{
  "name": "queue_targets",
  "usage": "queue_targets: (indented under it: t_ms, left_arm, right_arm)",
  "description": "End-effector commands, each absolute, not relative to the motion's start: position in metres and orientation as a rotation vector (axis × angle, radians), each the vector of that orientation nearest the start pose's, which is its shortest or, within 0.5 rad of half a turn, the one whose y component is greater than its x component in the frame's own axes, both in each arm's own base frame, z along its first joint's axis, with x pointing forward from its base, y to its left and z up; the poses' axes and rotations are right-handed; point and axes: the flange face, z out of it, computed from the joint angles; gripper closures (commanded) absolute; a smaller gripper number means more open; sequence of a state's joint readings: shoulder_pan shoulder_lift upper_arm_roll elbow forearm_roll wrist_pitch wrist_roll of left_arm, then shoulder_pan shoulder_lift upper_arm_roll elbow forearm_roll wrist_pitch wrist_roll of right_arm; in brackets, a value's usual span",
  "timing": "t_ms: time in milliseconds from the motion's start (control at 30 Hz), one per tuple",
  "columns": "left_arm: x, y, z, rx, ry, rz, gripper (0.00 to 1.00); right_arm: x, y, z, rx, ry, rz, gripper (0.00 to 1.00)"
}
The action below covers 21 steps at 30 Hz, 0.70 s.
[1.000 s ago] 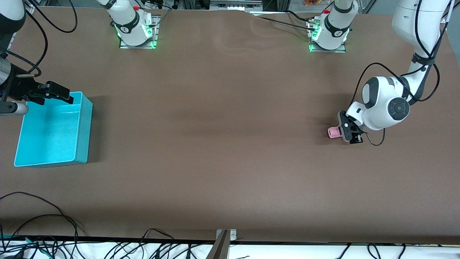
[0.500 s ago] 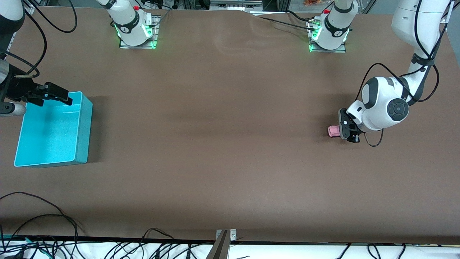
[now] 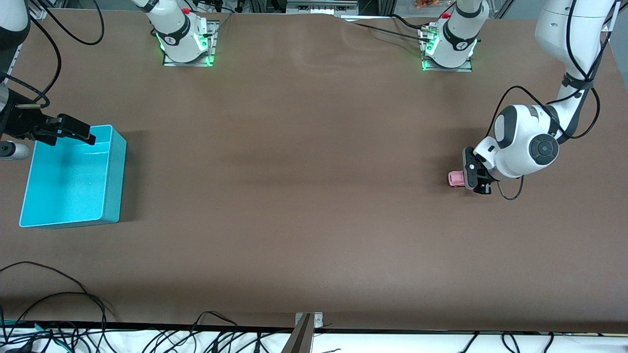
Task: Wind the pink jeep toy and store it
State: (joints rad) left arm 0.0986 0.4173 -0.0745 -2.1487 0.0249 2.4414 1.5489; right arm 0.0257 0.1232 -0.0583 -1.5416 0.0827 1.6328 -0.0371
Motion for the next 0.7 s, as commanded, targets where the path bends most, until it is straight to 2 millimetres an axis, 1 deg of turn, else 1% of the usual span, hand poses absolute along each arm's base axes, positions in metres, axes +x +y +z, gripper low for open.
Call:
queue_targets:
  t_ms: [0, 133, 267, 433, 667]
  left_arm:
    - [0.563, 0.018, 0.201, -2.291, 2.271, 0.106, 1.00]
    - [0.572, 0.018, 0.210, -2.277, 2.259, 0.080, 1.00]
    - [0.571, 0.018, 0.208, -2.279, 2.261, 0.083, 1.00]
    - [0.569, 0.019, 0.204, -2.276, 2.272, 0.094, 1.00]
    - [0.564, 0.020, 0.187, -2.290, 2.286, 0.124, 1.00]
  right_arm:
    - [0.592, -0.008, 0.585, -3.040, 0.024, 0.018, 0.00]
    - [0.591, -0.008, 0.587, -3.040, 0.021, 0.014, 0.00]
    - [0.591, -0.008, 0.587, -3.051, 0.016, 0.012, 0.00]
    - [0.593, -0.010, 0.585, -3.061, 0.016, 0.010, 0.00]
    - [0.594, -0.013, 0.584, -3.085, 0.011, 0.013, 0.00]
